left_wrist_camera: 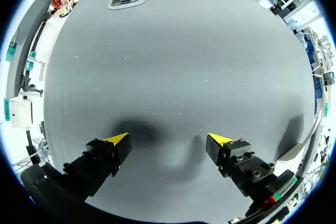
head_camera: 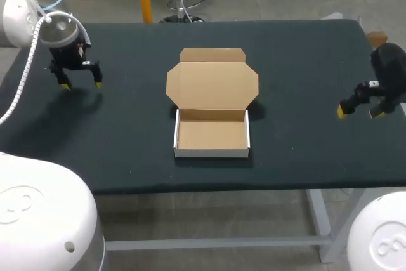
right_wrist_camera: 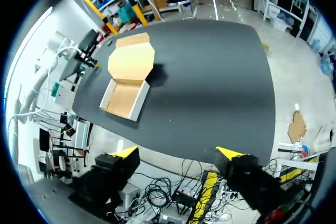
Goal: Assemble the packaging by folding the flat box into shape, placing the metal phone stand inside, and closing the box properly
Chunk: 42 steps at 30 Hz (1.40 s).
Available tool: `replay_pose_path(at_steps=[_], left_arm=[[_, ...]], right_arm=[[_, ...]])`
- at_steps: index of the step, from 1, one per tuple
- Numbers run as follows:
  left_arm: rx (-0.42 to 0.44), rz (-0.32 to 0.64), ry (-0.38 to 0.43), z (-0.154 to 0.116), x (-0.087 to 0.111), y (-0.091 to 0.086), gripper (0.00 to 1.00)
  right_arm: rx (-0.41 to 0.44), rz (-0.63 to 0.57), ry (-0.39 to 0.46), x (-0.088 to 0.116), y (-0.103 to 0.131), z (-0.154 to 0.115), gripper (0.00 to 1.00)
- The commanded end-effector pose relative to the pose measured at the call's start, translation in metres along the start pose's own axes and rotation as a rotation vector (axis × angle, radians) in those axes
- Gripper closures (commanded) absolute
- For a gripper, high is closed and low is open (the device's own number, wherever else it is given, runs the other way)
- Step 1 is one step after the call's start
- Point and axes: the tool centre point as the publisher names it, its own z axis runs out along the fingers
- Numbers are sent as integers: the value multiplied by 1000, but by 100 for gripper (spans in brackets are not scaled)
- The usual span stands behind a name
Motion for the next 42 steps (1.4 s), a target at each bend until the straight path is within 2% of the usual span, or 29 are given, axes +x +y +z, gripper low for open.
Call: replay_pose_path(at_steps=[1,12,42], left_arm=[[-31,-6,-3,7,-7,-16,0],[-34,-31,-4,2,-28,-46,0],[-41,-24,-1,18,-49,-118,0]], right_arm=[[5,0,0,1,0,-3,0],[5,0,0,1,0,-3,0],[5,0,0,1,0,-3,0]])
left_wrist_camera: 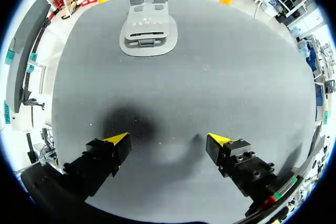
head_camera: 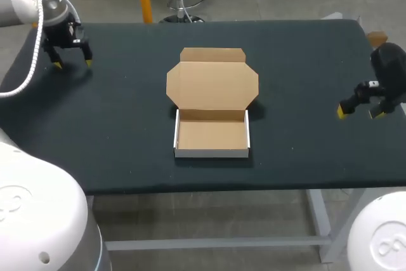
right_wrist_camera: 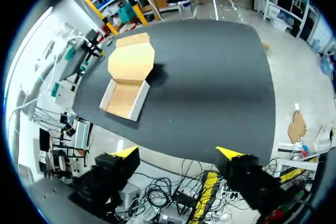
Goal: Assemble the packaging by folding the flat box into shape, placing the metal phone stand inside, and closing the box properly
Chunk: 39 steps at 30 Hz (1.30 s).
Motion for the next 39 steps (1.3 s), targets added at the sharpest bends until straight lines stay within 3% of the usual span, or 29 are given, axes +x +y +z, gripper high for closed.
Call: replay_pose_path(at_steps=[1,39], left_arm=[[-67,0,4,9,-2,-14,0],[-67,5,22,16,-16,-61,0]], right_arm=[[5,0,0,1,0,-3,0],[5,0,0,1,0,-3,0]])
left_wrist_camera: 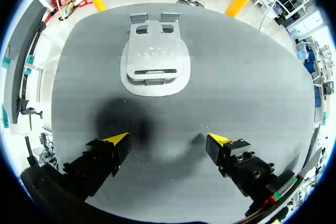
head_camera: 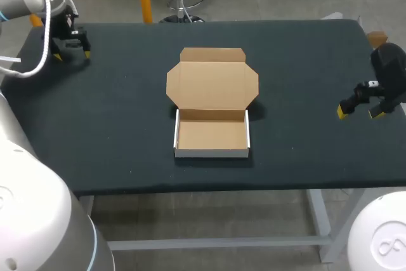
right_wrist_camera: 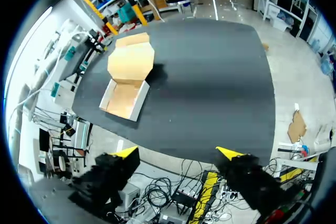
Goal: Assemble the packaging by folding the flat box into shape, placing the metal phone stand inside, and closing the box properly
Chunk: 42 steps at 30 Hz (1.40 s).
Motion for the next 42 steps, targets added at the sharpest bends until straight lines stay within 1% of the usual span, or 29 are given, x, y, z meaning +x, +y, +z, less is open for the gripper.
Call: replay_pose_path(at_steps=[1,24,42], left_arm=[[-70,2,0,5,-2,-11,0],[-76,17,-9,12,-9,-35,0],[-80,29,-24,18,-10,-53,0]], right_arm=[[4,-1,2,0,0,-3,0],[4,-1,2,0,0,-3,0],[4,-1,2,0,0,-3,0]])
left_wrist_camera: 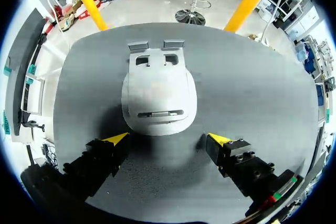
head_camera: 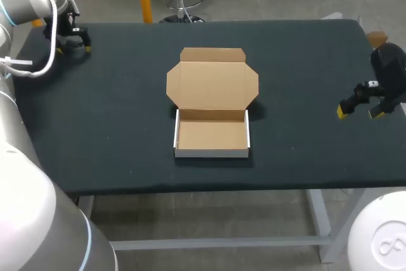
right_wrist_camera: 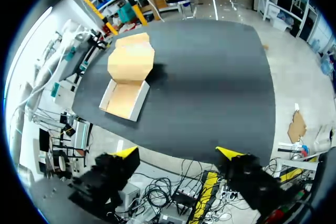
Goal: Assemble the packaging by folding the flat box into shape, placing the metal phone stand inside, and closing the box properly
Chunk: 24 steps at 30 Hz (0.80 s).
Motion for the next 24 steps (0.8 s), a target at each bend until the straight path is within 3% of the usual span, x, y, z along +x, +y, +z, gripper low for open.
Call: replay_pose_path(at_steps=[1,24], left_arm=[[-182,0,2,8,-3,-13,0],[-157,0,-13,9,-6,-33,2]], right_arm=[[4,-1,2,0,0,-4,0],[4,-1,2,0,0,-4,0]])
